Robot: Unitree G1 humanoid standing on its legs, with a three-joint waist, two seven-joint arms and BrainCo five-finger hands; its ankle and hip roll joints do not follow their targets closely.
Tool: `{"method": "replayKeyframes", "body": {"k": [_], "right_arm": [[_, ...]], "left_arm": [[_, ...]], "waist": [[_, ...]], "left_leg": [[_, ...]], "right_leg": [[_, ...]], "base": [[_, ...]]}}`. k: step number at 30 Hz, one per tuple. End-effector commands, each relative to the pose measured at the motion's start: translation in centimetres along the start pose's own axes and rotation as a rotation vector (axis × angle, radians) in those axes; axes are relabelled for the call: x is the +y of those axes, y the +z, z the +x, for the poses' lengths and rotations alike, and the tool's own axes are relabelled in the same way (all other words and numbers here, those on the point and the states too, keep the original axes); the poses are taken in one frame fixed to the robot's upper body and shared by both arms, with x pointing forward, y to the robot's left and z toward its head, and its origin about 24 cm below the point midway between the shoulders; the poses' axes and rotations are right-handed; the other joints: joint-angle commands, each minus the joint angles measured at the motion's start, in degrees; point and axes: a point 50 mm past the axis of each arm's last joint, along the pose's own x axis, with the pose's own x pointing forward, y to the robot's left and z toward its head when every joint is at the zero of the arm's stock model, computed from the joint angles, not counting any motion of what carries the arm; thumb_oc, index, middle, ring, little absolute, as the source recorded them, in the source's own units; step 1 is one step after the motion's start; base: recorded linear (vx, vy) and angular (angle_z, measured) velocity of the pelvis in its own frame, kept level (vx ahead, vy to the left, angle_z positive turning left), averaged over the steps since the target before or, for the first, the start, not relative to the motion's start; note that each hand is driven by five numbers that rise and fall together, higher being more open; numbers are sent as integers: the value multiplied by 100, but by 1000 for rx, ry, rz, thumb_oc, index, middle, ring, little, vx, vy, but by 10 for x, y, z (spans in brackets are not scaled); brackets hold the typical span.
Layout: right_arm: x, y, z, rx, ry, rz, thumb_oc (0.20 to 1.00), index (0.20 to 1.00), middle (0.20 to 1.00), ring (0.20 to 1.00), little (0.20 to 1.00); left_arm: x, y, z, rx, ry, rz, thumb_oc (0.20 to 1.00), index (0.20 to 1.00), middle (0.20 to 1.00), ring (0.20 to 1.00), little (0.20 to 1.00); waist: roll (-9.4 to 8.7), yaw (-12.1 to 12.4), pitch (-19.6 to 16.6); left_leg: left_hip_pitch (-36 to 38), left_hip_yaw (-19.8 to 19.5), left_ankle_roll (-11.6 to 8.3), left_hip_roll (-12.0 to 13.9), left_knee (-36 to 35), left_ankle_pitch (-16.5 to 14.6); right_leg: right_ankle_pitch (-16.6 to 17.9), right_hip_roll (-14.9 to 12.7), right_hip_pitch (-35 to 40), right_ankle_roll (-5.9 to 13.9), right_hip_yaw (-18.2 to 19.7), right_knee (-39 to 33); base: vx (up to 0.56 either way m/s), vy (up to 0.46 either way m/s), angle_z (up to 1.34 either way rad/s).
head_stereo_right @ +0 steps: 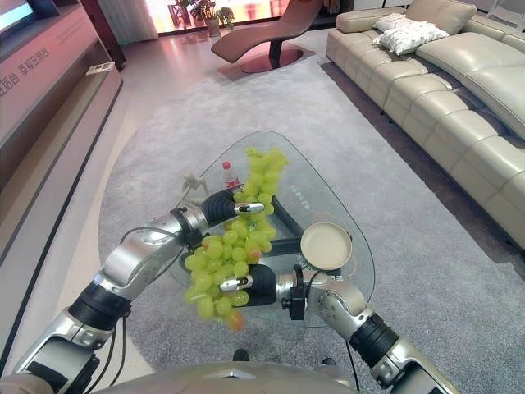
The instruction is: Pick up fruits into the plate
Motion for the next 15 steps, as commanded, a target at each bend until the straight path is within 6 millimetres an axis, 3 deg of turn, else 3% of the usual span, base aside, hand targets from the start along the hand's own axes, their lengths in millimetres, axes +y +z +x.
{"method": "replayKeyframes", "body": {"k": [1,4,7,10,11,13,15], "right_arm": [[-3,25,-8,-122,-39,-145,200,200,200,200,200],[-13,21,-35,-113,-152,-173,200,200,200,200,200],[-24,23,-69,-85,-310,-227,200,200,200,200,200],[-32,28,-96,-75,-433,-261,200,200,200,200,200],[-34,29,-100,-68,-466,-270,200,200,200,200,200],[-38,31,-114,-46,-538,-295,200,200,200,200,200],[-43,32,-122,-31,-590,-308,200,200,200,200,200]], "left_arm": [[34,-7,-12,9,201,31,1000,1000,1000,1000,1000],[41,-44,-30,128,297,-22,1000,1000,1000,1000,1000],[43,-104,-61,330,433,-185,1000,1000,1000,1000,1000],[29,-168,-96,541,555,-322,1000,1000,1000,1000,1000],[25,-180,-105,601,591,-372,1000,1000,1000,1000,1000],[9,-223,-141,780,681,-421,1000,1000,1000,1000,1000],[-5,-245,-164,918,735,-470,1000,1000,1000,1000,1000]], "waist": [[-340,48,178],[-355,44,233],[-380,42,308],[-416,50,381],[-426,52,393],[-475,51,422],[-525,45,447]], "left_leg": [[400,185,101,-158,40,-572],[393,202,101,-144,40,-573],[359,209,90,-115,40,-553],[335,194,84,-91,40,-539],[328,189,80,-87,40,-535],[297,194,71,-71,40,-532],[265,194,62,-64,40,-529]], "right_leg": [[-8,-152,146,108,-3,32],[1,-136,133,92,-7,32],[20,-120,102,72,-12,33],[29,-107,78,50,-16,44],[33,-106,69,50,-13,49],[37,-108,36,48,-14,58],[40,-107,9,51,-7,62]], "base": [[-14,-35,-1],[-10,-24,-1],[-17,-42,1],[-9,-45,1],[-8,-42,1],[-12,-45,-1],[-4,-49,1]]}}
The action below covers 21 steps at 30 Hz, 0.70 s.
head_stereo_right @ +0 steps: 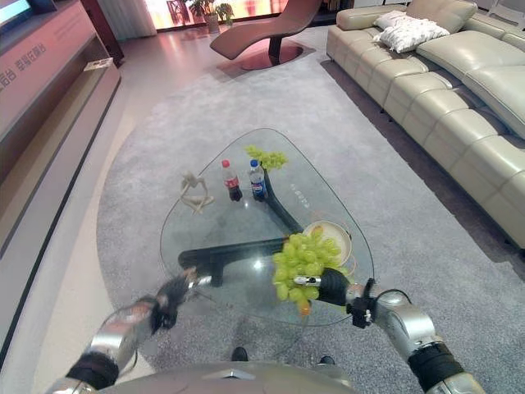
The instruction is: Pick up fruits into the plate
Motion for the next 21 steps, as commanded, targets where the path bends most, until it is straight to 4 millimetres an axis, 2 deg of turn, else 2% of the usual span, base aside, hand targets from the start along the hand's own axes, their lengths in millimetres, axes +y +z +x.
{"method": "replayKeyframes", "body": {"k": [1,3,7,11,12,13,15,16,17,18,19,21], "right_arm": [[-6,46,9,-139,-21,-170,200,200,200,200,200],[-16,46,5,-111,-92,-198,200,200,200,200,200],[-40,52,-3,-51,-260,-244,200,200,200,200,200],[-60,60,-17,12,-398,-303,200,200,200,200,200],[-69,66,-23,48,-462,-340,200,200,200,200,200],[-79,75,-29,77,-536,-377,200,200,200,200,200],[-89,85,-37,103,-612,-407,200,200,200,200,200],[-91,87,-38,107,-628,-412,200,200,200,200,200],[-95,92,-40,114,-665,-422,200,200,200,200,200],[-102,102,-46,118,-724,-438,200,200,200,200,200],[-103,104,-47,119,-734,-441,200,200,200,200,200],[-108,112,-52,125,-790,-456,200,200,200,200,200]], "left_arm": [[31,-20,-1,81,147,23,1000,1000,1000,1000,1000],[37,-53,-6,223,203,7,1000,1000,1000,1000,1000],[43,-101,-23,434,271,-6,1000,1000,1000,1000,1000],[43,-103,-24,426,255,9,1000,1000,1000,1000,1000],[43,-95,-20,394,245,38,1000,1000,1000,1000,1000],[41,-77,-13,341,231,87,1000,1000,1000,1000,1000],[37,-54,-5,267,210,159,1000,1000,1000,1000,1000],[36,-49,-4,250,207,172,1000,1000,1000,1000,1000],[33,-34,1,205,199,207,1000,1000,1000,1000,1000],[27,-9,6,123,185,252,1000,1000,1000,1000,1000],[26,-5,7,111,182,257,1000,1000,1000,1000,1000],[19,20,11,35,164,285,1000,1000,1000,1000,1000]], "waist": [[-366,83,307],[-424,100,312],[-545,219,370],[-576,313,418],[-572,352,451],[-551,401,511],[-526,453,591],[-520,461,606],[-510,479,654],[-487,513,758],[-481,517,772],[-444,553,888]], "left_leg": [[394,200,75,-98,45,-494],[380,197,62,-90,45,-510],[384,168,22,-56,45,-537],[354,81,10,-56,45,-553],[304,31,9,-59,45,-544],[219,-53,14,-73,45,-519],[127,-142,21,-87,45,-489],[109,-162,23,-91,45,-483],[66,-202,26,-99,45,-472],[-33,-276,32,-113,45,-442],[-49,-289,32,-113,45,-436],[-162,-367,37,-123,45,-398]], "right_leg": [[79,-109,115,49,0,84],[65,-101,113,47,1,78],[52,-84,147,33,-27,74],[30,-55,147,14,-45,77],[23,-37,110,0,-44,88],[21,-17,47,-16,-46,108],[15,2,-17,-27,-69,132],[12,9,-28,-31,-73,137],[7,17,-61,-35,-86,153],[5,36,-130,-38,-103,169],[4,39,-141,-39,-107,171],[7,51,-236,-45,-132,196]], "base": [[17,-55,2],[28,-62,1],[61,-78,6],[39,-46,11],[-40,-40,14],[-55,-42,10],[-50,-36,18],[-47,-40,29],[-91,-61,29],[-95,-59,19],[-121,-58,19],[-117,-40,28]]}}
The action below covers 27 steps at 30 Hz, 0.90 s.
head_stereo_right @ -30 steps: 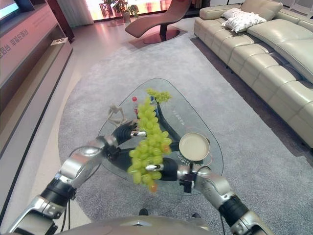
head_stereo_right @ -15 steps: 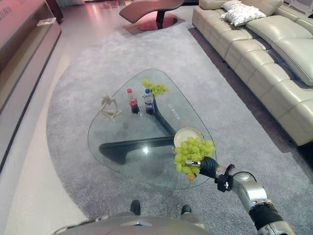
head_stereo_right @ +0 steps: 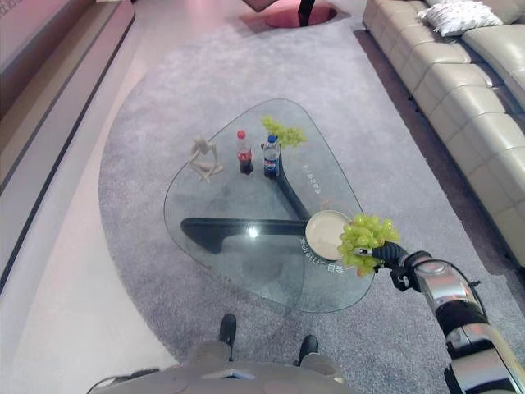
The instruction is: Pick up fruits into the plate
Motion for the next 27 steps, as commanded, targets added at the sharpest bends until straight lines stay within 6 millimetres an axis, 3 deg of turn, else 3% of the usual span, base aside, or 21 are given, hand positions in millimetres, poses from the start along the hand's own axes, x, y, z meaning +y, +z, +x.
{"method": "replayKeyframes", "body": {"k": [1,3,6,11,17,20,25,26,27], "right_arm": [[-25,65,-5,-165,-128,-127,200,200,200,200,200],[-36,75,-7,-164,-188,-128,200,200,200,200,200],[-54,88,-13,-154,-274,-138,200,200,200,200,200],[-76,104,-23,-123,-386,-163,200,200,200,200,200],[-83,113,-26,-87,-447,-173,200,200,200,200,200],[-86,118,-28,-70,-480,-176,200,200,200,200,200],[-93,126,-32,3,-545,-191,200,200,200,200,200],[-93,126,-32,10,-553,-193,235,235,235,235,235],[-94,127,-33,21,-571,-200,608,608,608,608,608]], "left_arm": [[14,59,-3,-168,41,64,1000,1000,1000,1000,1000],[12,83,-6,-241,36,91,1000,1000,1000,1000,1000],[9,99,-9,-287,29,111,1000,1000,1000,1000,1000],[12,90,-6,-242,29,93,1000,1000,1000,1000,1000],[13,81,-4,-209,29,68,1000,1000,1000,1000,1000],[11,86,-5,-233,22,57,1000,1000,1000,1000,1000],[3,111,-9,-328,-5,73,1000,1000,1000,1000,1000],[2,113,-10,-336,-7,78,1000,1000,1000,1000,1000],[1,116,-11,-351,-10,89,1000,1000,1000,1000,1000]], "waist": [[-147,187,409],[-81,227,569],[74,272,783],[288,317,1082],[434,326,1232],[499,342,1302],[601,403,1428],[610,409,1435],[626,423,1446]], "left_leg": [[327,156,-55,-82,31,-594],[178,72,-51,-99,31,-547],[-10,-21,-37,-134,31,-475],[-258,-142,-25,-205,33,-369],[-411,-210,-11,-287,82,-318],[-481,-249,-2,-345,93,-293],[-634,-269,23,-448,118,-232],[-641,-271,26,-455,118,-228],[-658,-269,30,-467,115,-220]], "right_leg": [[41,-30,-91,-67,373,179],[42,-29,-223,-82,335,216],[52,-34,-412,-112,298,269],[50,-51,-685,-170,248,378],[14,-74,-873,-227,192,514],[6,-99,-971,-241,151,569],[25,-170,-1156,-225,91,655],[26,-173,-1166,-225,87,659],[33,-181,-1181,-221,78,658]], "base": [[-152,-51,43],[-153,-35,30],[-145,22,14],[-111,30,9],[-55,43,6],[-61,46,6],[-63,40,3],[-51,35,2],[-59,33,5]]}}
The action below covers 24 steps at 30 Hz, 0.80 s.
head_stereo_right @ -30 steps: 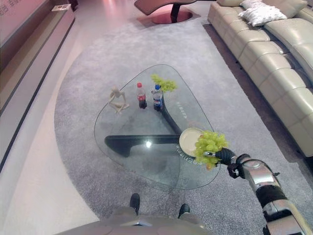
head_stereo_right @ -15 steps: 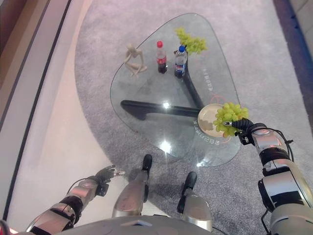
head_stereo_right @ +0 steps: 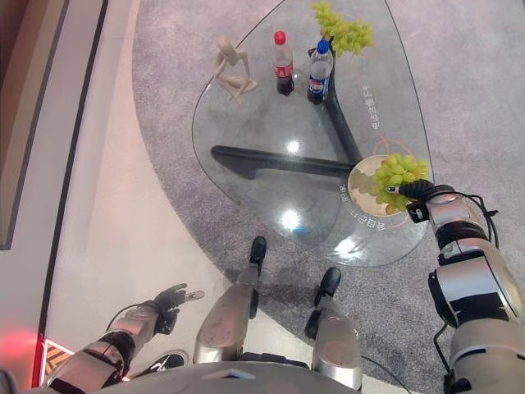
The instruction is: Pick up fruits into the plate
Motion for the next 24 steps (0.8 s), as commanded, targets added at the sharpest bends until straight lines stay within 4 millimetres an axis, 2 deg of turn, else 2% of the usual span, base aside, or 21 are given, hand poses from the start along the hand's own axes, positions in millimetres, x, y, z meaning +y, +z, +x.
{"method": "replayKeyframes", "body": {"k": [1,7,17,22,24], "right_arm": [[-34,33,-12,-26,-164,-109,1000,1000,1000,1000,1000],[-38,42,-14,22,-218,-161,1000,1000,1000,1000,1000],[-29,41,-11,47,-206,-173,1000,1000,1000,1000,1000],[-21,36,-8,36,-178,-130,1000,1000,1000,1000,1000],[-6,31,-3,13,-126,-57,1000,1000,1000,1000,1000]], "left_arm": [[1,24,2,-74,3,73,1000,1000,1000,1000,1000],[-4,35,3,-101,-11,85,1000,1000,1000,1000,1000],[-2,30,3,-56,-9,73,1000,1000,1000,1000,1000],[-2,24,3,-36,-9,80,1000,1000,1000,1000,1000],[-1,19,3,-14,-8,72,1000,1000,1000,1000,1000]], "waist": [[-245,107,135],[-188,164,184],[-234,177,156],[-292,153,85],[-359,113,-1]], "left_leg": [[292,267,245,-467,85,-605],[205,269,270,-516,76,-561],[188,377,294,-508,65,-538],[227,429,280,-477,31,-541],[266,479,259,-445,15,-554]], "right_leg": [[-2,-266,-494,-137,513,658],[52,-322,-621,-101,462,690],[91,-342,-699,-62,469,731],[118,-328,-681,-39,487,691],[135,-314,-641,-21,526,644]], "base": [[-67,38,6],[-50,36,6],[-11,14,2],[-20,6,0],[-7,17,0]]}}
